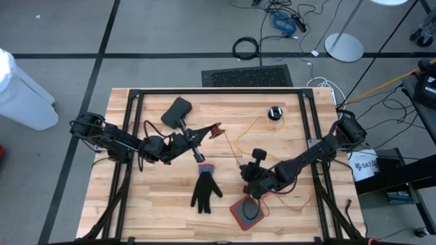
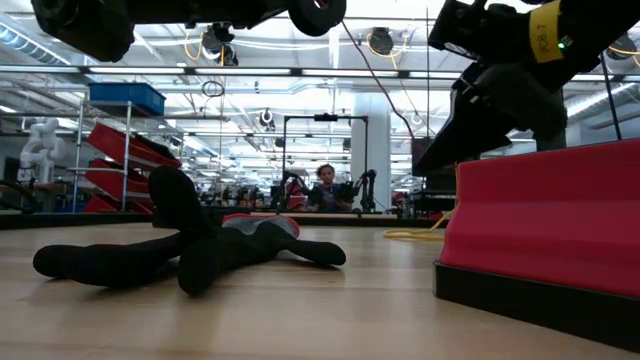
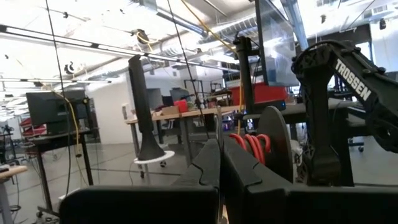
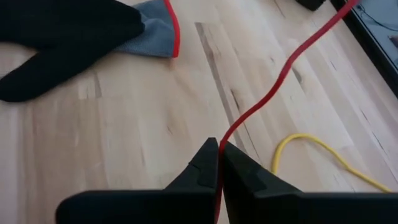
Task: Coil cords
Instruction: Coil the red wire onto the black spool
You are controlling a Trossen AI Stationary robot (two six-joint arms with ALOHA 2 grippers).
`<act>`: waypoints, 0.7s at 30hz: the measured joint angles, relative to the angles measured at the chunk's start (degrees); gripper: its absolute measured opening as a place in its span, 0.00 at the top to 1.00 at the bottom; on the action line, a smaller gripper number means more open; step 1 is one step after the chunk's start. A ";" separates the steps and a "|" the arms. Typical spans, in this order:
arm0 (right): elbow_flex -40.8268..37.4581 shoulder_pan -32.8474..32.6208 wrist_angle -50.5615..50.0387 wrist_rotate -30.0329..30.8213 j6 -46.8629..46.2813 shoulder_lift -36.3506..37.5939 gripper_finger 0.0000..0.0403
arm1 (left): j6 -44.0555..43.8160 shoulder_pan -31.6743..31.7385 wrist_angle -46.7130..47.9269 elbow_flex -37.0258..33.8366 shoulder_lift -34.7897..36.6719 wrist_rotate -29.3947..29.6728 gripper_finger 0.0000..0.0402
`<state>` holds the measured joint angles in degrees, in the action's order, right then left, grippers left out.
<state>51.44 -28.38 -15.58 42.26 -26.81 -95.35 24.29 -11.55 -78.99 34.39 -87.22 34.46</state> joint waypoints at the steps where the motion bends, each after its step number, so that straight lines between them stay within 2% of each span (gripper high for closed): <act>1: 0.00 -0.20 0.01 0.02 0.04 0.00 1.00 | 0.00 -0.04 0.05 0.00 0.00 -0.02 1.00; 5: 0.00 -0.63 -0.91 0.11 -0.07 0.15 0.95 | 0.00 -0.04 0.02 0.00 0.00 -0.11 1.00; 12: 0.16 -1.22 -2.68 0.94 -2.56 0.15 0.82 | 0.00 -0.04 0.07 0.00 0.00 -0.82 1.00; 21: 2.71 -1.71 -2.94 0.88 -0.34 0.19 0.71 | -0.02 -0.04 0.12 0.00 0.00 -1.36 1.00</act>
<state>54.15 -30.09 -18.52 43.14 -27.15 -95.16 24.27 -11.60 -78.87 34.39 -87.22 33.10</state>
